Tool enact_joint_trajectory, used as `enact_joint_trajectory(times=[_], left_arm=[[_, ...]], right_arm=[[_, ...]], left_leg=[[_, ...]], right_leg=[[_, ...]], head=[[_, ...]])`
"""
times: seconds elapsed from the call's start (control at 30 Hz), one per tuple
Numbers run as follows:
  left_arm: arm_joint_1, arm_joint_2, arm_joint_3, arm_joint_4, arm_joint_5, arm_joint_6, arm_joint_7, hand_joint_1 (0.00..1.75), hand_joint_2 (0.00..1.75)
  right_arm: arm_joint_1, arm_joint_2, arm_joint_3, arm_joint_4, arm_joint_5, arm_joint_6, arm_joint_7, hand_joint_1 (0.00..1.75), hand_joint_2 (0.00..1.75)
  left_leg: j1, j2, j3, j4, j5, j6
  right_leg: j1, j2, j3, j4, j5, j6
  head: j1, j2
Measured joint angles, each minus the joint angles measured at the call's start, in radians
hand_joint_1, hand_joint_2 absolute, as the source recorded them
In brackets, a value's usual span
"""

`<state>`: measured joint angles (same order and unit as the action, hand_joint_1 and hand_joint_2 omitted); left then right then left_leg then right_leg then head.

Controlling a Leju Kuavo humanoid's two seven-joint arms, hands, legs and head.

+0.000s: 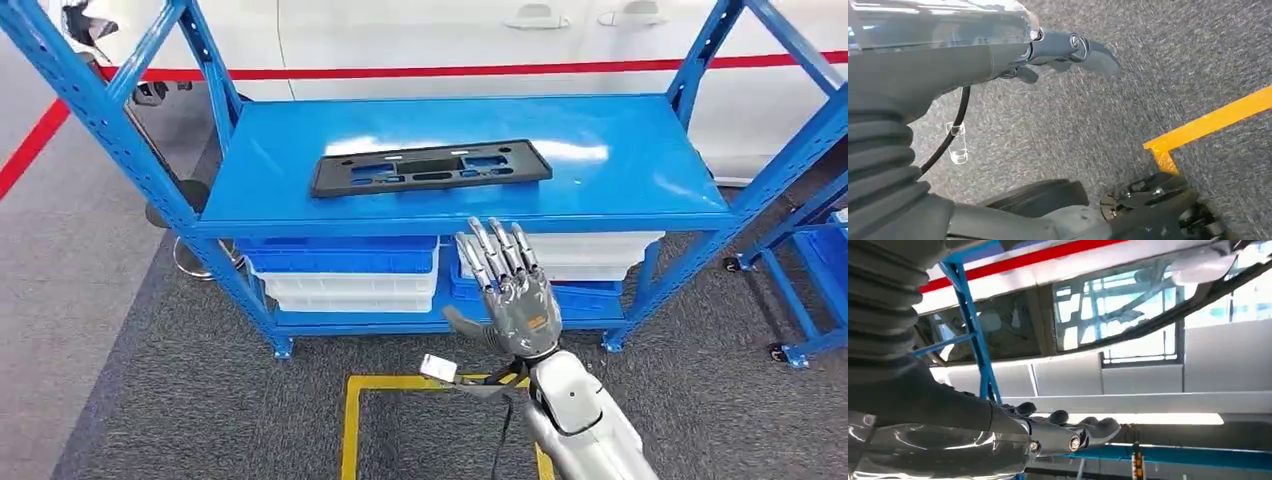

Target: Take the parts from the cabinet and place them on the table.

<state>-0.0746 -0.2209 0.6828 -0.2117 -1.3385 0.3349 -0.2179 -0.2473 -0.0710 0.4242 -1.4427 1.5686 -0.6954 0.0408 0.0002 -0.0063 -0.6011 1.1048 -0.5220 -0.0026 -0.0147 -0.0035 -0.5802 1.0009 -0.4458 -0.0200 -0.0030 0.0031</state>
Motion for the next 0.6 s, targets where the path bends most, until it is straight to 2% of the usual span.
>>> enact_joint_trajectory(times=[0.07,0.1,0.13,0.17,0.23,0.27,0.3,0.4,0.43,0.47,0.5,0.57,0.6], left_arm=[[0.002,0.000,-0.003,0.000,-0.013,0.009,0.019,0.00,1.75],[0.004,0.000,-0.003,0.000,-0.015,0.015,0.026,0.00,1.75],[0.003,0.000,-0.006,0.000,-0.019,0.018,0.030,0.00,1.75],[0.000,0.000,-0.008,0.000,-0.022,0.018,0.036,0.00,1.75],[0.000,0.002,-0.009,0.000,-0.024,0.018,0.039,0.00,1.75],[0.001,0.003,-0.009,0.000,-0.024,0.018,0.040,0.00,1.75],[0.002,0.003,-0.010,0.000,-0.024,0.018,0.040,0.00,1.75],[-0.001,0.003,-0.010,0.000,-0.024,0.018,0.039,0.00,1.75],[-0.001,0.002,-0.011,0.000,-0.025,0.018,0.039,0.00,1.75],[-0.001,0.001,-0.011,0.000,-0.025,0.018,0.039,0.00,1.75],[-0.002,0.001,-0.011,0.000,-0.025,0.018,0.039,0.00,1.75],[-0.002,0.001,-0.011,0.000,-0.025,0.018,0.039,0.00,1.75],[-0.002,0.001,-0.011,0.000,-0.025,0.018,0.040,0.00,1.75]], right_arm=[[-0.012,-0.008,0.002,0.007,0.001,0.000,0.006,0.00,1.75],[-0.018,-0.012,0.005,0.016,0.001,0.000,0.006,0.00,1.75],[-0.022,-0.018,0.008,0.025,0.001,0.001,0.006,0.00,1.75],[-0.025,-0.021,0.010,0.032,0.001,0.001,0.007,0.00,1.75],[-0.034,-0.025,0.013,0.041,0.001,0.000,0.009,0.00,1.75],[-0.037,-0.026,0.014,0.045,0.001,0.000,0.009,0.00,1.75],[-0.041,-0.029,0.014,0.048,0.001,0.000,0.009,0.00,1.75],[-0.046,-0.033,0.016,0.059,0.002,0.000,0.009,0.00,1.75],[-0.049,-0.035,0.017,0.061,0.002,0.000,0.009,0.00,1.75],[-0.051,-0.039,0.017,0.063,0.002,0.000,0.009,0.00,1.75],[-0.054,-0.040,0.017,0.065,0.002,0.000,0.009,0.00,1.75],[-0.054,-0.043,0.018,0.070,0.002,0.000,0.009,0.00,1.75],[-0.053,-0.046,0.021,0.075,0.002,0.002,0.010,0.00,1.75]], left_leg=[[0.005,0.000,-0.079,0.168,-0.075,-0.009],[0.005,0.001,-0.105,0.222,-0.087,-0.012],[0.005,0.001,-0.106,0.221,-0.070,-0.013],[0.006,0.001,-0.086,0.176,-0.035,-0.012],[0.007,0.002,0.000,-0.001,0.058,-0.006],[0.007,0.003,0.029,-0.072,0.071,0.000],[0.002,0.003,0.038,-0.093,0.064,0.003],[0.001,-0.002,0.031,-0.086,0.066,0.018],[0.009,-0.001,0.038,-0.099,0.074,0.028],[0.008,0.000,0.041,-0.102,0.076,0.032],[0.009,0.001,0.040,-0.102,0.076,0.036],[0.008,0.003,0.038,-0.102,0.076,0.039],[0.008,0.003,0.037,-0.101,0.076,0.039]], right_leg=[[0.002,-0.002,-0.001,0.001,-0.001,-0.002],[0.002,-0.002,-0.001,0.001,-0.001,-0.002],[0.002,-0.003,0.001,0.001,-0.002,-0.001],[0.002,-0.003,0.002,0.002,-0.003,-0.001],[0.002,-0.001,0.008,0.004,-0.007,0.004],[0.002,0.000,0.008,0.006,-0.009,0.008],[0.011,0.002,0.003,0.014,-0.011,0.014],[0.009,-0.001,0.000,0.008,-0.006,0.030],[0.009,-0.001,-0.001,0.011,-0.012,0.036],[0.005,0.001,-0.005,0.030,-0.027,0.040],[0.005,0.002,-0.030,0.083,-0.063,0.044],[0.001,0.002,-0.107,0.243,-0.137,0.052],[0.000,0.002,-0.141,0.309,-0.154,0.055]], head=[[0.001,0.000],[0.000,0.000],[0.001,0.000],[0.000,0.000],[0.000,0.000],[-0.001,0.000],[-0.002,0.000],[0.001,0.000],[-0.001,0.000],[0.002,0.000],[0.009,0.000],[0.009,0.000],[0.010,0.000]])
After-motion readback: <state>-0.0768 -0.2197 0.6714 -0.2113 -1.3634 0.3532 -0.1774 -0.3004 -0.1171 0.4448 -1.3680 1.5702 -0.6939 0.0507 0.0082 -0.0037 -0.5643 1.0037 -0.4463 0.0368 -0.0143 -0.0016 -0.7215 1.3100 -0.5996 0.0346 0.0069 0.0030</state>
